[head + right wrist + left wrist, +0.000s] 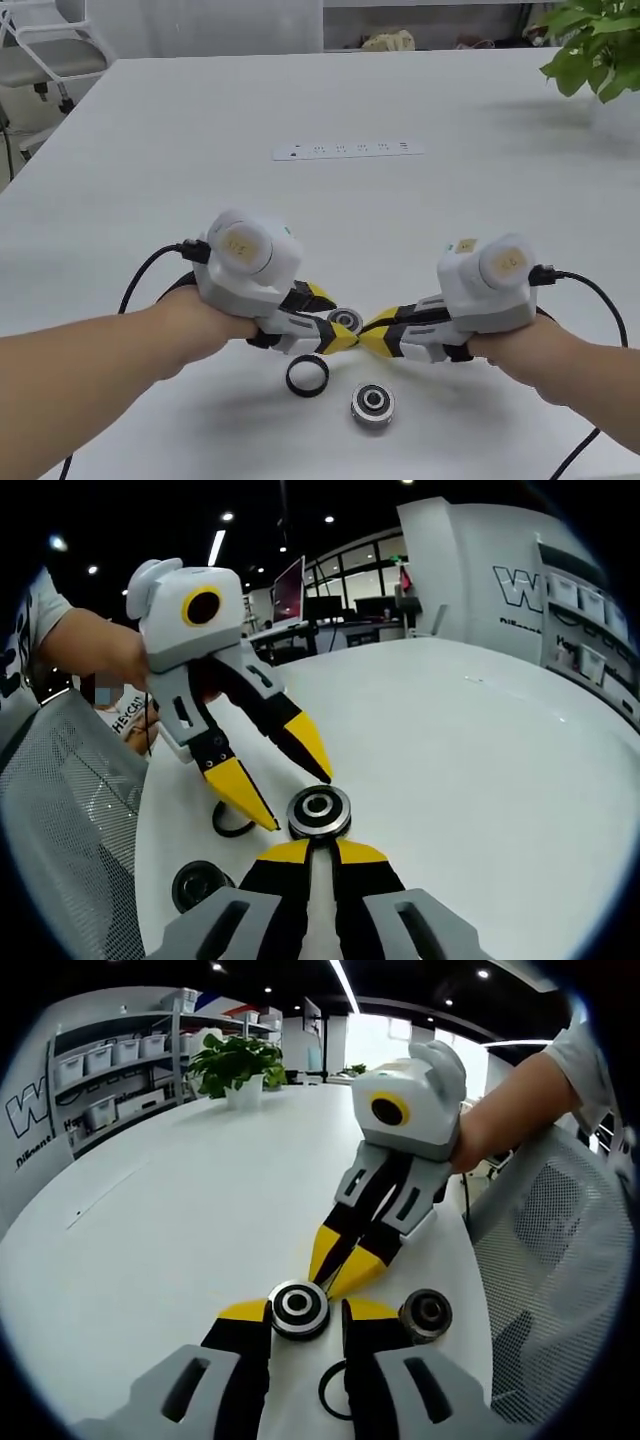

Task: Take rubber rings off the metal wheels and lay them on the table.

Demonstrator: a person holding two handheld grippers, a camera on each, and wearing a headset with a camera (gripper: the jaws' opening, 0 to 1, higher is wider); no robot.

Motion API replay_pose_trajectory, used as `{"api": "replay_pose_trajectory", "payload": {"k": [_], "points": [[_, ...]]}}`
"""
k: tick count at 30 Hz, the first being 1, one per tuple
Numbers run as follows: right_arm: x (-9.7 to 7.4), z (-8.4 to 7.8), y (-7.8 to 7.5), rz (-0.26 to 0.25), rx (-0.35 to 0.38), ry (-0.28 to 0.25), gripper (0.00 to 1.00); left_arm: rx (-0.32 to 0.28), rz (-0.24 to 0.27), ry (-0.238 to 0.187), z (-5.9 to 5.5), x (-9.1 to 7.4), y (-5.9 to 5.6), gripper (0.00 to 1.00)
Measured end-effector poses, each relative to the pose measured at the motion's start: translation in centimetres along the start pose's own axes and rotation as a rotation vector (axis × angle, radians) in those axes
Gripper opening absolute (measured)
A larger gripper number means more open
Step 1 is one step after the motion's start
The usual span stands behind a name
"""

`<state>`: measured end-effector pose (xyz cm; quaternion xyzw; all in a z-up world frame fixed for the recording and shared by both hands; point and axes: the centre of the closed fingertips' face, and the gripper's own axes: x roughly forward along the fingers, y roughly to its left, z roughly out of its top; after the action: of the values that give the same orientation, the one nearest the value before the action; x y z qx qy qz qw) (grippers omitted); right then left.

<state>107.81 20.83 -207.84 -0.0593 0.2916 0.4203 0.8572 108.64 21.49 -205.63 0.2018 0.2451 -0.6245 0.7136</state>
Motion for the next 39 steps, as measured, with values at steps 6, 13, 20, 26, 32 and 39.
{"api": "replay_pose_trajectory", "payload": {"k": [6, 13, 20, 26, 32, 39], "points": [[0.00, -0.01, 0.01, 0.000, -0.001, 0.000, 0.04, 0.007, 0.002, 0.012, -0.24, 0.29, 0.06, 0.18], [-0.03, -0.01, 0.01, 0.000, -0.003, -0.001, 0.04, 0.015, 0.014, 0.012, -0.16, 0.43, 0.39, 0.13], [0.01, -0.03, 0.01, 0.000, -0.002, -0.001, 0.04, 0.040, 0.020, 0.014, -0.22, 0.45, 0.40, 0.10], [0.03, -0.04, -0.03, 0.000, -0.001, -0.001, 0.04, 0.032, 0.028, 0.012, -0.16, 0.54, 0.48, 0.10], [0.02, -0.06, -0.13, -0.005, 0.009, -0.004, 0.03, 0.026, 0.037, 0.007, -0.14, 0.60, 0.55, 0.09], [0.01, -0.04, -0.31, -0.015, 0.041, -0.010, 0.01, 0.031, 0.060, 0.003, -0.15, 0.60, 0.52, 0.07]]}}
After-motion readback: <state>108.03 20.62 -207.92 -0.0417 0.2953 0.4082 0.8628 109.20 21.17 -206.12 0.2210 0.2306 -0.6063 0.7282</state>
